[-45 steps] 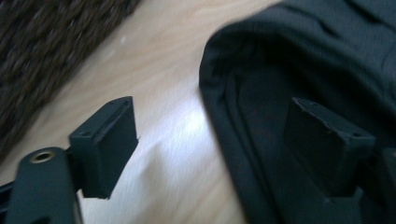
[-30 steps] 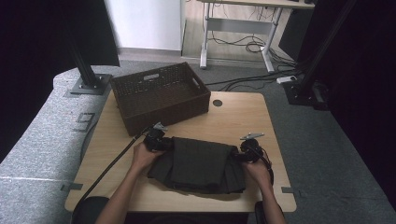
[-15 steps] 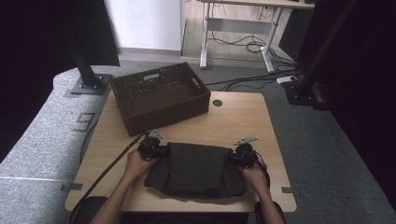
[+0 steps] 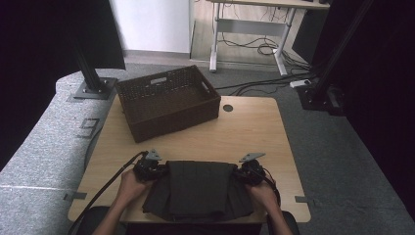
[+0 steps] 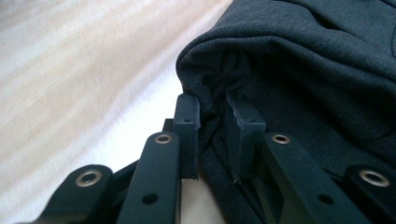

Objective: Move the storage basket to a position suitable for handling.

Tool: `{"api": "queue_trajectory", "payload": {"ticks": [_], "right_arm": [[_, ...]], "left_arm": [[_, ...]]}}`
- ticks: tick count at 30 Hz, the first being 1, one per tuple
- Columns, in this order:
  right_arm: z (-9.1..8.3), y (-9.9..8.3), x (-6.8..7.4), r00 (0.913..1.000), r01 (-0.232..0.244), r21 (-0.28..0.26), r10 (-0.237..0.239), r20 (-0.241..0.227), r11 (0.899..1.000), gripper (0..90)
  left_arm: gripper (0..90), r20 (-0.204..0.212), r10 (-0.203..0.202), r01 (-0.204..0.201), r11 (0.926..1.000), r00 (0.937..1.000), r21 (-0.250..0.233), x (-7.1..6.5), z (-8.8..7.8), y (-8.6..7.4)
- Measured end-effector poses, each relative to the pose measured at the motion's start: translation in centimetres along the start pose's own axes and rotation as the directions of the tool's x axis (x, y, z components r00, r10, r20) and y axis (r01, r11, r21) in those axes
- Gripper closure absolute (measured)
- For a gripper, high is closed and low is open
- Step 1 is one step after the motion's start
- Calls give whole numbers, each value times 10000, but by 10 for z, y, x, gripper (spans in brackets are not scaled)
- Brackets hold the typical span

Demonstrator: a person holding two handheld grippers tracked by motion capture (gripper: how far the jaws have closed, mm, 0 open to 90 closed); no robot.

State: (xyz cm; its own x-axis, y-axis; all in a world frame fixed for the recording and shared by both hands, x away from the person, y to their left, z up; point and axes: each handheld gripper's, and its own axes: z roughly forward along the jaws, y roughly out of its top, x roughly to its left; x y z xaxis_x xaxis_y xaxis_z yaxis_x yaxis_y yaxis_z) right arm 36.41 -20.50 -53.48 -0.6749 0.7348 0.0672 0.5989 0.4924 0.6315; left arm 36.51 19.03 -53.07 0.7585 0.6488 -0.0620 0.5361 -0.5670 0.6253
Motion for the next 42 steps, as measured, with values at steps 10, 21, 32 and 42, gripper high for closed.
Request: {"api": "queue_trajectory", "payload": {"ticks": [10,21,32,42], "right_arm": [[-6,-10,20,9986,341,10,-340,-410,9994,741],[-16,-23,28,9980,288,4,-287,-564,9996,717],[-36,-19,9,10000,61,-858,-58,37,9963,345],[-43,-16,-27,9892,-588,-979,711,1279,9935,131]], "left_arm": [[721,2,-58,58,10000,10000,29,-16,-17,-23],[641,-220,-75,75,10000,9997,8,-26,-22,-30],[190,-376,-1006,994,9945,9942,-337,-3,-37,-19],[62,-1084,-1475,1415,9881,9831,-610,28,-44,-2]]}}
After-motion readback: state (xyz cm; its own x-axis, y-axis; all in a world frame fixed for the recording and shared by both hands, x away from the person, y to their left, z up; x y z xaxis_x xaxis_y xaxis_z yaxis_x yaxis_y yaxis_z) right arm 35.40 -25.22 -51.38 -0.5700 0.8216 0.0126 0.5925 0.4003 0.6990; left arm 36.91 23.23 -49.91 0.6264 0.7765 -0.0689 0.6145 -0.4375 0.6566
